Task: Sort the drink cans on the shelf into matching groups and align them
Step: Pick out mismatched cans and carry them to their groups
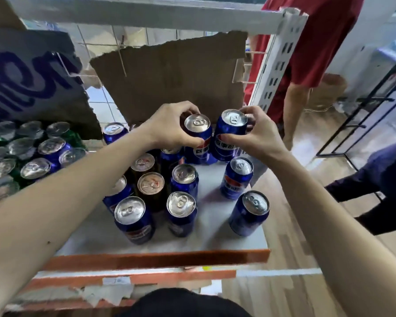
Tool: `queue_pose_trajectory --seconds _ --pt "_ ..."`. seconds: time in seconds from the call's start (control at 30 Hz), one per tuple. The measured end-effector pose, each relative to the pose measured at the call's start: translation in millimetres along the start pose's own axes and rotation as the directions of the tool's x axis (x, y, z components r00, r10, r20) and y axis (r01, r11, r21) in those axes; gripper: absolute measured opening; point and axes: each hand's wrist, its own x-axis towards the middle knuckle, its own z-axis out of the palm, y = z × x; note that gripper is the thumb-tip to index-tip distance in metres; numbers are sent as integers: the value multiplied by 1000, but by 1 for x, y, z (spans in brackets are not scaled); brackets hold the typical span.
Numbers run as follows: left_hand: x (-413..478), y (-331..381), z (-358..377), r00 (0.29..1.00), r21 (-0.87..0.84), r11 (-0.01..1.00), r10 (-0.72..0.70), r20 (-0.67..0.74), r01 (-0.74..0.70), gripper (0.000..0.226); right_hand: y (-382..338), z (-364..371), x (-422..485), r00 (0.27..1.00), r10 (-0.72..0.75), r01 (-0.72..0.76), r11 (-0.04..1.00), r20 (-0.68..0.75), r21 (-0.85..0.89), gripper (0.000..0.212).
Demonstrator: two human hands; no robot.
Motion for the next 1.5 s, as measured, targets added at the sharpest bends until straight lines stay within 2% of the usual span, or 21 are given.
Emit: queue_pose_trajectory --seconds 0.23,0.4,0.63,0.77,0.93,1.07,1.27,1.5 --pt "3 -9 21 998 158 987 -38 42 31 64 16 12 8 997 15 -5 993 80 -116 59" --pt "3 -12 34 993 236 967 -110 39 98 75 28 23 9 992 78 -60 983 98 -176 71" --pt "1 -20 50 985 318 940 -157 69 128 69 31 32 4 978 145 -87 939 152 -332 69" --pt "-3 -20 54 984 342 929 -170 49 143 77 32 33 7 964 196 -121 926 181 -357 70" --pt "-1 -19 58 975 430 884 -220 36 183 75 36 33 5 929 250 -146 925 272 -351 67" --pt "-2 -17 59 966 467 854 -259 -3 230 82 41 33 -1 939 250 -139 903 235 -406 71" --pt "-4 -20 58 968 472 854 -251 7 218 76 42 41 -8 954 229 -128 892 191 -433 45" --pt "-4 -21 56 968 409 889 -245 45 206 78 41 39 -8 960 218 -134 908 174 -397 49"
